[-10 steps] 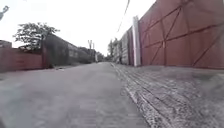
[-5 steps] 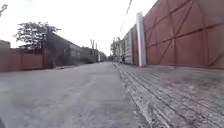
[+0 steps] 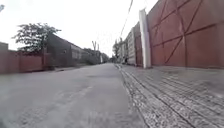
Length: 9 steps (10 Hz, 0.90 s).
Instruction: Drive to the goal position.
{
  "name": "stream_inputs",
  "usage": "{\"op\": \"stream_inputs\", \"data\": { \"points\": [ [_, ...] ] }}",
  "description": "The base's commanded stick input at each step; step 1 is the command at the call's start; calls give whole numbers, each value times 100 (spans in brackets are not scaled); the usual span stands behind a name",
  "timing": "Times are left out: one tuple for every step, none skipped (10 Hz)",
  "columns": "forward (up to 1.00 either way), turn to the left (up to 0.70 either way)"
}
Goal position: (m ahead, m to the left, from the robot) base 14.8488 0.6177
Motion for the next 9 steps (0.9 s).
{"op": "stream_inputs", "data": {
  "points": [
    [100, 0],
    [100, 0],
    [100, 0],
    [100, 0],
    [100, 0],
    [100, 0],
    [100, 0],
    [100, 0],
    [100, 0]
  ]
}}
